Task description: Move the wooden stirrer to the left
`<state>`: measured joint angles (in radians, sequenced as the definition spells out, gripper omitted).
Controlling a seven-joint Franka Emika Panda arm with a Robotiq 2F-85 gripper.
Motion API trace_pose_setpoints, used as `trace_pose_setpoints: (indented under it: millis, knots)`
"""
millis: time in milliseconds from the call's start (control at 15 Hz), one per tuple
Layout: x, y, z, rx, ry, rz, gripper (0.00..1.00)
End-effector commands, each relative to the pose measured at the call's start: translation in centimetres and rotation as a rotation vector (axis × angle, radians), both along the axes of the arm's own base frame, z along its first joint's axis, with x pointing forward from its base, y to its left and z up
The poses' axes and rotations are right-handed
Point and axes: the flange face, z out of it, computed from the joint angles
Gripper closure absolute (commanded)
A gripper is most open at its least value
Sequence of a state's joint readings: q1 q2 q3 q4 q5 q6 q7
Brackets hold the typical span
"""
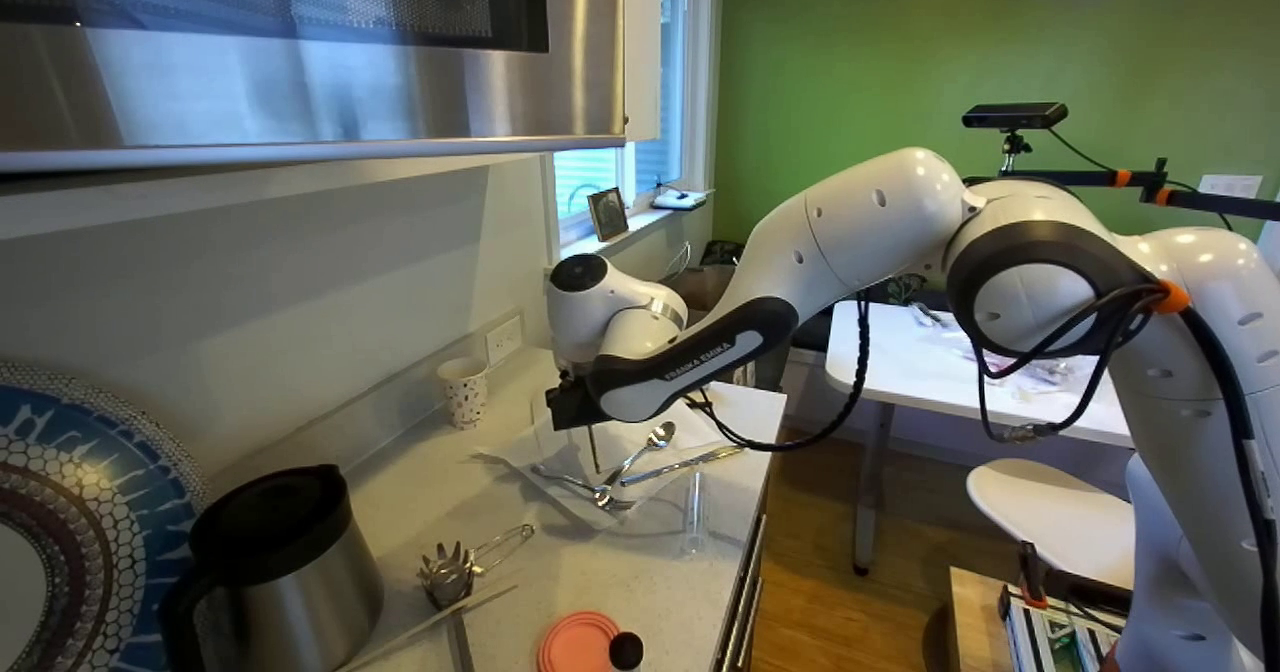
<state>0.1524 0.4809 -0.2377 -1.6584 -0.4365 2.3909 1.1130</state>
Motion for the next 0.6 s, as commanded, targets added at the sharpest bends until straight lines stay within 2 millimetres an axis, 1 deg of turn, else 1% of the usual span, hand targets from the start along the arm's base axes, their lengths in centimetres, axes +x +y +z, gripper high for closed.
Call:
trace_pose_setpoints:
  millis: [0, 200, 400, 533]
  knots:
    - [-1.7, 2.0, 1.4, 0.078, 0.009, 0.072, 0.98]
    - [-1.9, 3.8, 1.9, 0.13, 0.021, 0.155, 0.98]
    - [-2.1, 5.6, 1.3, 0.182, 0.036, 0.307, 0.98]
    - [-1.9, 6.1, 0.8, 0.185, 0.054, 0.406, 0.98]
